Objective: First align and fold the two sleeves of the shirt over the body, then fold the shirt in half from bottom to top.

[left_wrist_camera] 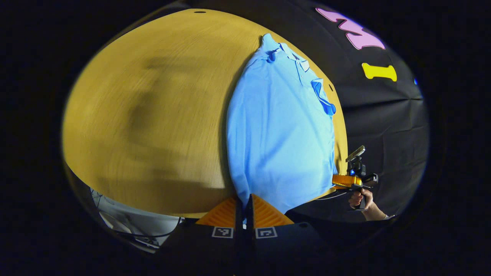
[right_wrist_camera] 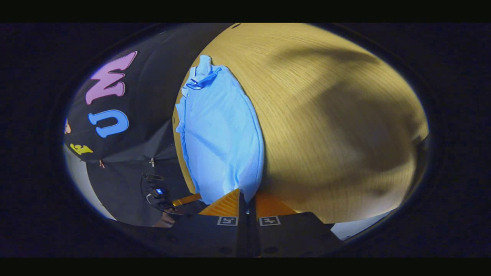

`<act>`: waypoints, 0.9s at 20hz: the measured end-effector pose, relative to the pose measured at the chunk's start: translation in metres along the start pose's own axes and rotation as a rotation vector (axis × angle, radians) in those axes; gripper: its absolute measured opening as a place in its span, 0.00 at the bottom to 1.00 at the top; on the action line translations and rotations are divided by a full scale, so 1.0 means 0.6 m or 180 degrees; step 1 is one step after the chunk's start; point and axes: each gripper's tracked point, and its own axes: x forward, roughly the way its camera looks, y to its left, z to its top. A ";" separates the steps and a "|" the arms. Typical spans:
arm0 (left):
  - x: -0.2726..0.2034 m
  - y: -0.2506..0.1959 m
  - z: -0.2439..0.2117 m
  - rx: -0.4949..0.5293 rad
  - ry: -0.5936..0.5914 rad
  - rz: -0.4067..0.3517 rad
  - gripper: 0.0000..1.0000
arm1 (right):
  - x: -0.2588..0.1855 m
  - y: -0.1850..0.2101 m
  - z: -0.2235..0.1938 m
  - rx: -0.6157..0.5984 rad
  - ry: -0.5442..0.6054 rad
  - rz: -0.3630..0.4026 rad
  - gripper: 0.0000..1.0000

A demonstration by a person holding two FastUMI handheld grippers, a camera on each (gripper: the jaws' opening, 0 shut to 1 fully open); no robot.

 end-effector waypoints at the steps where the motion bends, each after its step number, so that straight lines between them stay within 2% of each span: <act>1: -0.004 0.005 0.009 0.0126 -0.0080 0.0105 0.06 | -0.001 0.003 -0.001 -0.0032 0.0024 0.0006 0.11; 2: -0.005 0.006 0.017 0.0226 -0.0145 0.0184 0.06 | -0.004 0.009 -0.001 -0.0053 0.0017 0.0049 0.05; 3: -0.013 -0.002 0.026 0.0270 -0.0202 0.0187 0.06 | -0.008 0.019 0.002 -0.0090 0.0006 0.0121 0.05; 4: -0.020 -0.013 0.036 0.0281 -0.0268 0.0144 0.06 | -0.013 0.027 0.005 -0.0142 -0.0019 0.0170 0.00; 5: -0.027 -0.024 0.051 0.0288 -0.0340 0.0098 0.06 | -0.016 0.035 0.012 -0.0220 -0.0055 0.0196 0.11; 6: -0.034 -0.032 0.066 0.0308 -0.0422 0.0058 0.06 | -0.019 0.042 0.019 -0.0302 -0.0103 0.0220 0.00; 8: -0.052 -0.053 0.101 0.0379 -0.0577 -0.0004 0.06 | -0.024 0.073 0.037 -0.0377 -0.0191 0.0349 0.10; 9: -0.061 -0.062 0.122 0.0424 -0.0658 -0.0013 0.06 | -0.028 0.090 0.049 -0.0422 -0.0258 0.0407 0.05; 10: -0.065 -0.070 0.145 0.0465 -0.0741 0.0000 0.06 | -0.028 0.104 0.063 -0.0488 -0.0332 0.0433 0.05; 11: -0.069 -0.074 0.167 0.0482 -0.0813 0.0061 0.06 | -0.031 0.117 0.078 -0.0579 -0.0404 0.0433 0.11; 13: -0.079 -0.088 0.209 0.0520 -0.0978 0.0145 0.06 | -0.035 0.146 0.104 -0.0708 -0.0527 0.0476 0.00; 18: -0.105 -0.140 0.316 0.0668 -0.1369 0.0183 0.06 | -0.057 0.221 0.210 -0.1054 -0.0888 0.0508 0.00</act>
